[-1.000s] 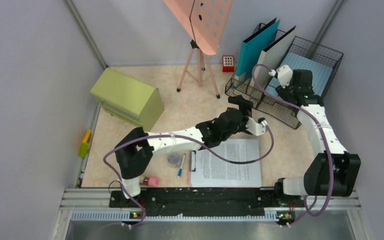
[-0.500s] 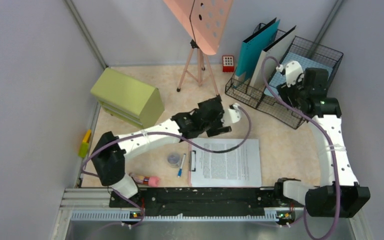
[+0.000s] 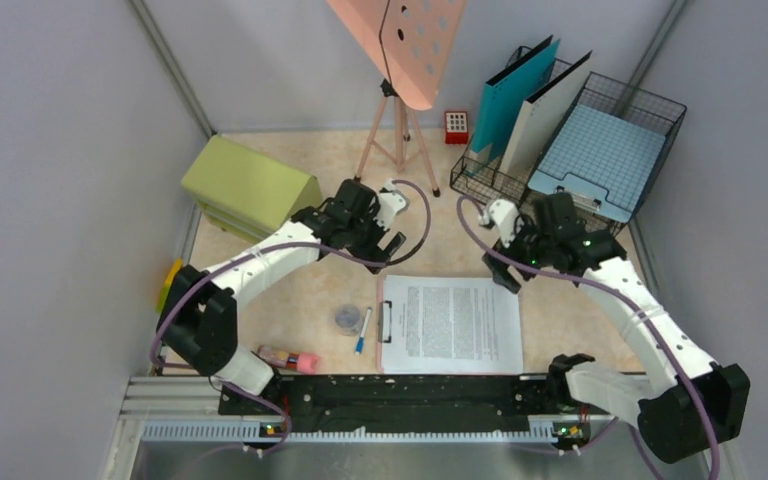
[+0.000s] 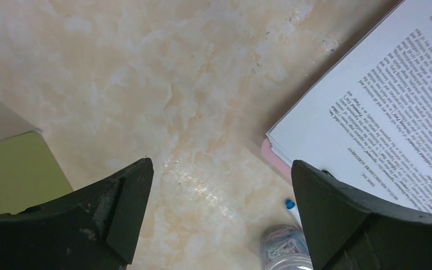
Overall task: Organize the desk
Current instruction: Pick up the folder from the center of the board.
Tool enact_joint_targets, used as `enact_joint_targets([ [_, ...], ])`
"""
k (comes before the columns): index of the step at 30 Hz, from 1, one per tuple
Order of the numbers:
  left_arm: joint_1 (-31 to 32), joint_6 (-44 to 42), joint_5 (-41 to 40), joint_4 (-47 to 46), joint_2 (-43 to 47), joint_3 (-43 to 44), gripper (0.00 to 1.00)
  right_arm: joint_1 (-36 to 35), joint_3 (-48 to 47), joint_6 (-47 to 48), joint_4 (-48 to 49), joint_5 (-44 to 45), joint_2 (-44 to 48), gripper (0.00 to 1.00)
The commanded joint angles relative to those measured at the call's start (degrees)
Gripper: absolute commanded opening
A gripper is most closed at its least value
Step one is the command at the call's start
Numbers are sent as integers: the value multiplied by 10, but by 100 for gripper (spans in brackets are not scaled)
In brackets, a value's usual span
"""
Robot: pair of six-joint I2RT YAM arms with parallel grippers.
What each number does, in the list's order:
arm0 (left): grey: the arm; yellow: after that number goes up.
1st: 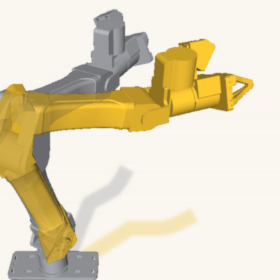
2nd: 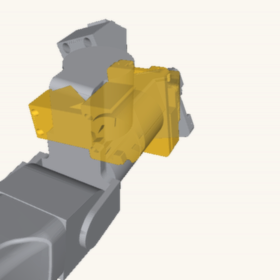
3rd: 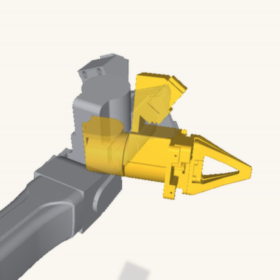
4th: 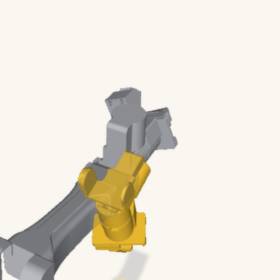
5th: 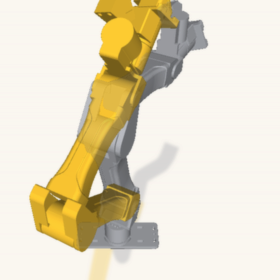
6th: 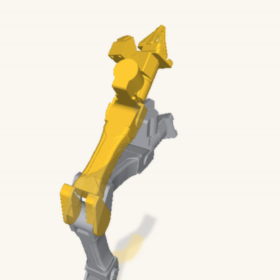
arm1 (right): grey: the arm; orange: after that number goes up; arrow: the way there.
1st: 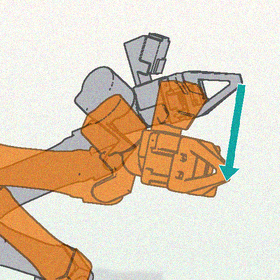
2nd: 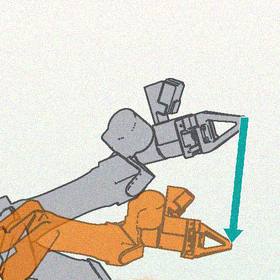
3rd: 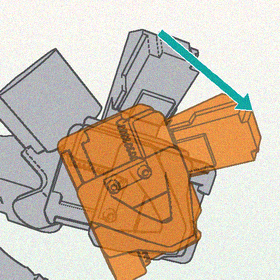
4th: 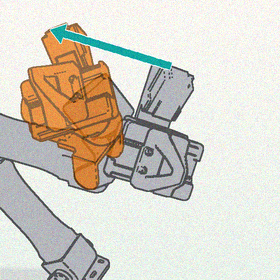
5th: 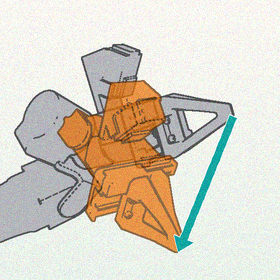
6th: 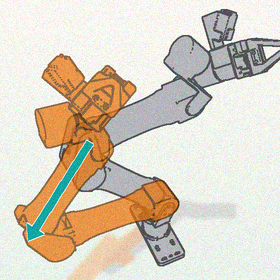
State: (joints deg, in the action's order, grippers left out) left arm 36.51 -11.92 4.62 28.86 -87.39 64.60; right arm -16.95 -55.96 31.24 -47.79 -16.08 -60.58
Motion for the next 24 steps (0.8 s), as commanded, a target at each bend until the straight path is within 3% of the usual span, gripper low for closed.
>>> enact_joint_targets([
  [1, -42, 50, 110, 23, -18, 22, 99, -56, 71, -11, 83, -19, 2, 79],
  [5, -56, 56, 154, 81, -83, 60, 99, -65, 125, -12, 132, -25, -10, 78],
  [24, -68, 81, 311, 89, -204, 50, 92, -66, 204, 0, 187, -20, -36, 75],
])
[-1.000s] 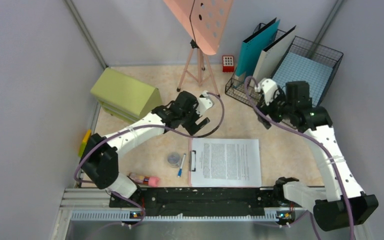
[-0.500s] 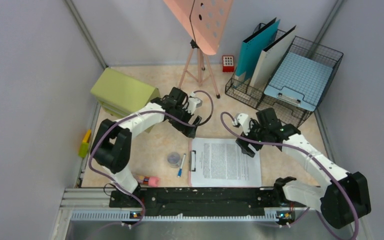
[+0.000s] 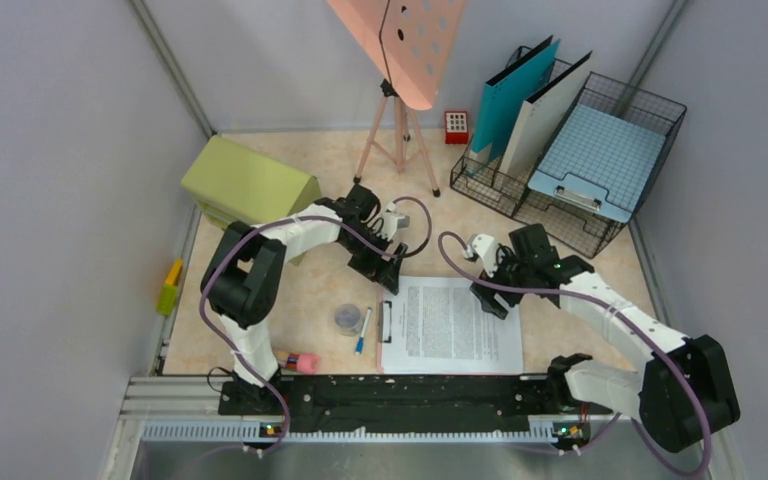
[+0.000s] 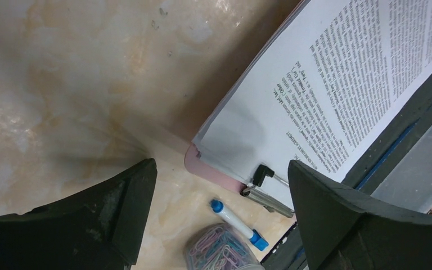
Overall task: Organize the desk
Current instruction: Pick up the folder from the center of the board.
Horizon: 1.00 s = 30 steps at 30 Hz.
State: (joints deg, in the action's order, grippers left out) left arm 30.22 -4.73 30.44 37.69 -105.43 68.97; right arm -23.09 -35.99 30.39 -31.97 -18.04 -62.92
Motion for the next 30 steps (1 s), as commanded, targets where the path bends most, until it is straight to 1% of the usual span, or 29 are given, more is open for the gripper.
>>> enact_joint_targets([
  [1, -6, 10, 61, -2, -31, 7, 91, -5, 6, 11, 31, 1, -16, 74],
  [6, -9, 19, 112, -9, -53, 9, 83, -5, 14, 19, 46, 1, -38, 72],
  [13, -17, 21, 174, -17, -65, -3, 68, -6, 14, 15, 64, 12, -82, 70],
  [15, -22, 20, 191, -17, -71, -2, 63, -9, 14, 11, 71, 20, -92, 69],
  [18, -30, 20, 217, -15, -81, 1, 52, -13, 14, 6, 75, 35, -104, 68],
  [23, -39, 14, 230, -4, -81, 14, 36, -15, 12, 1, 79, 49, -109, 66],
  [26, -40, 7, 242, 13, -82, 30, 23, -15, 6, -4, 79, 63, -100, 66],
  [30, -44, -11, 255, 41, -78, 59, 1, -14, -21, -19, 63, 81, -77, 68],
])
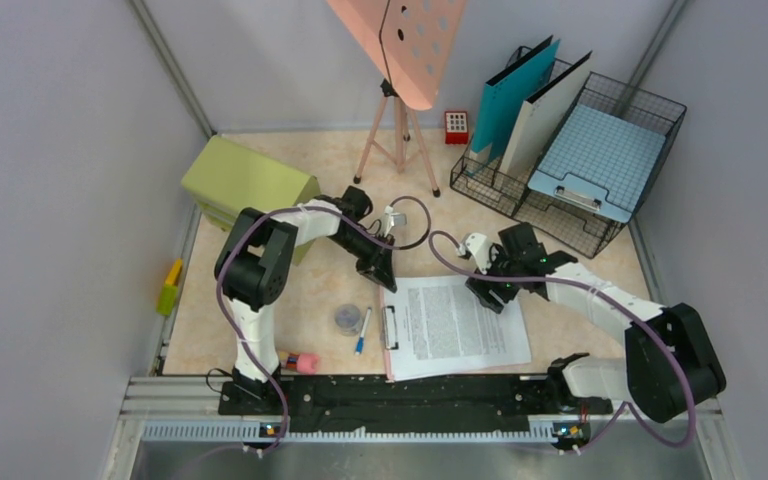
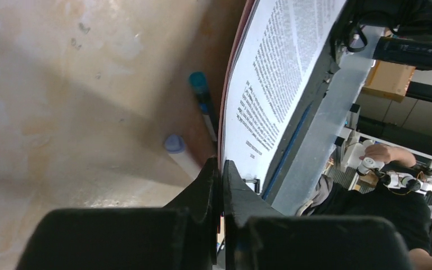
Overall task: Organize the desk
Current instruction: Pick up the folder from the center of the board.
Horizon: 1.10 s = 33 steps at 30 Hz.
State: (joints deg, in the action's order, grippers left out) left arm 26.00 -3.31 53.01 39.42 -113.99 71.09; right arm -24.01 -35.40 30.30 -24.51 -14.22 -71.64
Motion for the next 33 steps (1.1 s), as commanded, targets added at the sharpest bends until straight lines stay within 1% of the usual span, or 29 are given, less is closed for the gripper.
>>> enact_joint_targets([
  [1, -3, -28, 31, 29, 11, 43, 0, -5, -38, -25, -23, 47, 15, 70],
  [7, -19, -39, 59, 61, 50, 77, 0, 20, -131, -70, -93, 48, 45, 74],
  [13, -39, -69, 103, 111, 104, 96, 0, 80, -226, -120, -167, -6, 76, 78],
  [16, -43, -92, 108, 135, 139, 101, 0, 106, -260, -140, -190, -20, 82, 79],
  [18, -48, -96, 108, 138, 163, 100, 0, 124, -277, -152, -200, -32, 82, 90],
  [19, -52, -96, 110, 140, 173, 101, 0, 134, -282, -159, -205, -42, 82, 95],
  [20, -57, -98, 117, 143, 184, 102, 0, 146, -288, -164, -211, -56, 81, 97],
  [24, -74, -113, 136, 169, 219, 116, 0, 186, -304, -176, -229, -128, 78, 97],
  [26, -78, -130, 146, 186, 230, 123, 0, 193, -305, -174, -235, -146, 78, 97],
  [30, -82, -189, 165, 245, 244, 141, 0, 195, -285, -146, -236, -183, 82, 97],
  [33, -82, -258, 176, 315, 246, 160, 0, 197, -259, -126, -214, -215, 88, 96],
])
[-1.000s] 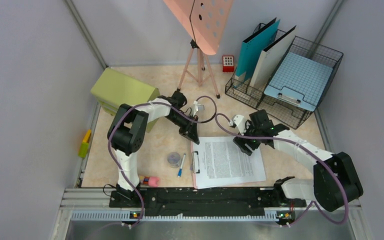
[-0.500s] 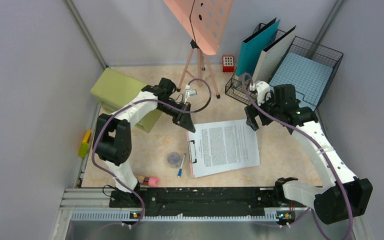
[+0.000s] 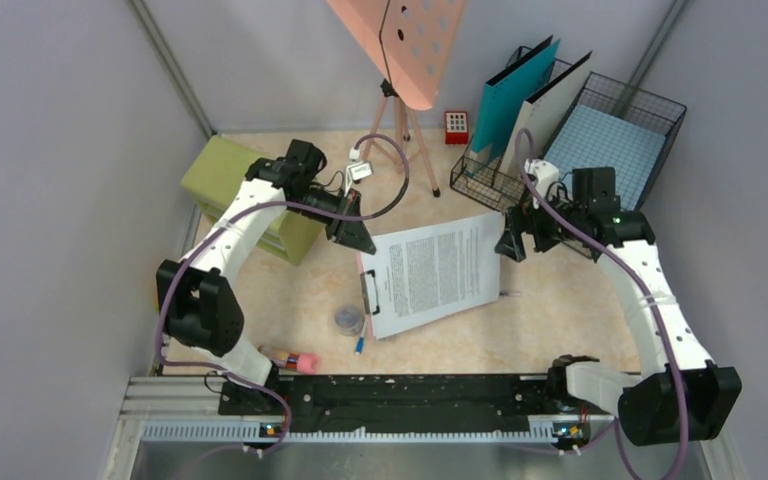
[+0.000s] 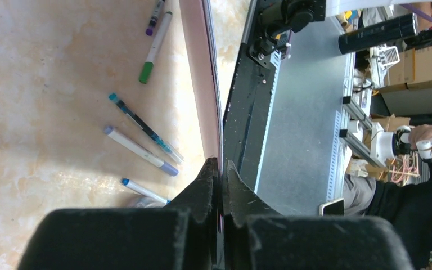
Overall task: Organize the desk
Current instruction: Pick up the folder from the center of the board.
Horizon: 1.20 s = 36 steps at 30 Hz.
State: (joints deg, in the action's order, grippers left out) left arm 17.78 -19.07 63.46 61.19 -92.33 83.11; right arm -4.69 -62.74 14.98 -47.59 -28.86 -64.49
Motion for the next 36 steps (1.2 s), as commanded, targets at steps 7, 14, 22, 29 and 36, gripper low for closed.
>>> enact_joint_targets([
  [7, 1, -233, 71, 235, 32, 91, 0, 11, 44, 77, 55, -100, 10, 96],
  [14, 1, -260, 97, 249, 51, 101, 0, 28, 50, 141, 20, -259, -14, 95],
  [22, 0, -307, 156, 287, 31, 108, 0, 28, 61, 211, -35, -372, -43, 91],
  [29, 0, -311, 167, 297, -11, 129, 0, 21, 46, 246, -86, -419, -54, 65],
  [36, -1, -260, 146, 248, -52, 145, 0, 21, 17, 259, -140, -408, -65, 0],
])
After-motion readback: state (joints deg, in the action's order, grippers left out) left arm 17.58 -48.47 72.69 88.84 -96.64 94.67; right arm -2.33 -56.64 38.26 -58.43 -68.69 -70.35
